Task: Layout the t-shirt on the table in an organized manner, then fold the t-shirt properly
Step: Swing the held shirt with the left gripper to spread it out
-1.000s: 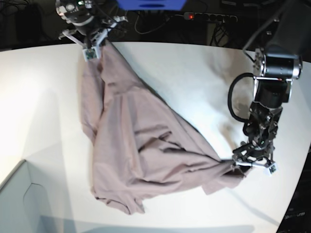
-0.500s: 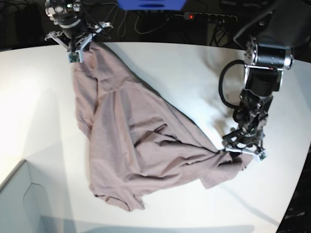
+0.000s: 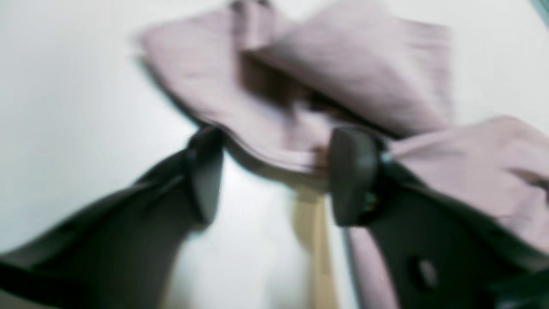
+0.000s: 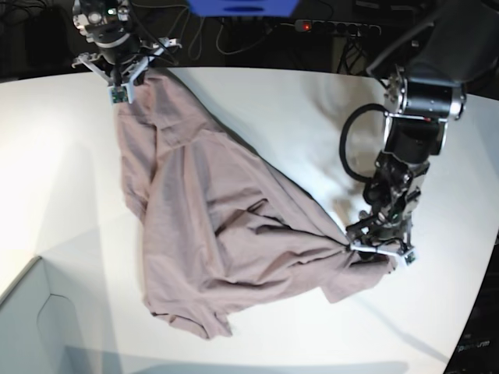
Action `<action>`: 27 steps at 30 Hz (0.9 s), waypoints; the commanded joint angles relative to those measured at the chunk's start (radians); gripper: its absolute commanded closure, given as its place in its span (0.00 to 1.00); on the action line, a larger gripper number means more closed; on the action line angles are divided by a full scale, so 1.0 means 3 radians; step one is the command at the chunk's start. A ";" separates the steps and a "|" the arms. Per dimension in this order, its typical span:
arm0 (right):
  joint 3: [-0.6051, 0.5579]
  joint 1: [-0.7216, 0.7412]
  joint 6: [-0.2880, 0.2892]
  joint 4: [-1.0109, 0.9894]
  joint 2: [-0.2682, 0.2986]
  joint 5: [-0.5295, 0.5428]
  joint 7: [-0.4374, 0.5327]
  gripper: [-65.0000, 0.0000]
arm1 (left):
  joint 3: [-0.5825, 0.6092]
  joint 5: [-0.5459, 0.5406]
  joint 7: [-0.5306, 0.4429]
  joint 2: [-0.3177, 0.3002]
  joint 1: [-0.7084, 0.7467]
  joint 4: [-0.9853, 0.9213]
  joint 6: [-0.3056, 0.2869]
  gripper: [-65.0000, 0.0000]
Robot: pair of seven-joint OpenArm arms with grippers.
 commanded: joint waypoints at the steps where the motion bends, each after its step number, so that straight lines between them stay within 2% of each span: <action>1: 0.0014 -0.0019 0.0008 0.0043 0.0011 0.0001 0.0058 1.00 | -0.0010 -0.0002 -0.0076 -0.0010 -0.0103 -0.0011 0.0000 0.55; 7: 0.0014 -0.0019 0.0008 0.0043 0.0011 0.0001 0.0048 1.00 | -0.0015 -0.0002 -0.0076 0.0077 -0.0236 -0.0164 0.0010 1.00; 12: 0.0014 0.0038 0.0008 0.0043 0.0011 0.0001 0.0038 1.00 | -0.0025 -0.0027 -0.0056 0.0057 -0.0236 0.0025 0.0010 1.00; 14: 0.0014 0.0058 0.0008 0.0043 0.0011 0.0001 0.0038 1.00 | -0.0030 -0.0027 -0.0030 0.0046 -0.0170 0.0419 0.0010 1.00; 17: 0.0014 0.0084 0.0008 0.0043 0.0011 0.0001 0.0038 1.00 | -0.0158 -0.0037 0.0287 -0.0061 0.0132 0.1406 0.0010 1.00; 21: 0.0014 0.0135 0.0008 0.0043 0.0011 0.0001 0.0038 1.00 | -0.0414 -0.0053 0.0655 -0.0035 0.0326 0.2541 0.0010 1.00; 27: 0.0014 0.0237 0.0008 0.0043 0.0011 0.0001 0.0038 1.00 | -0.0409 -0.0043 0.0742 0.0077 0.0173 0.3247 0.0015 1.00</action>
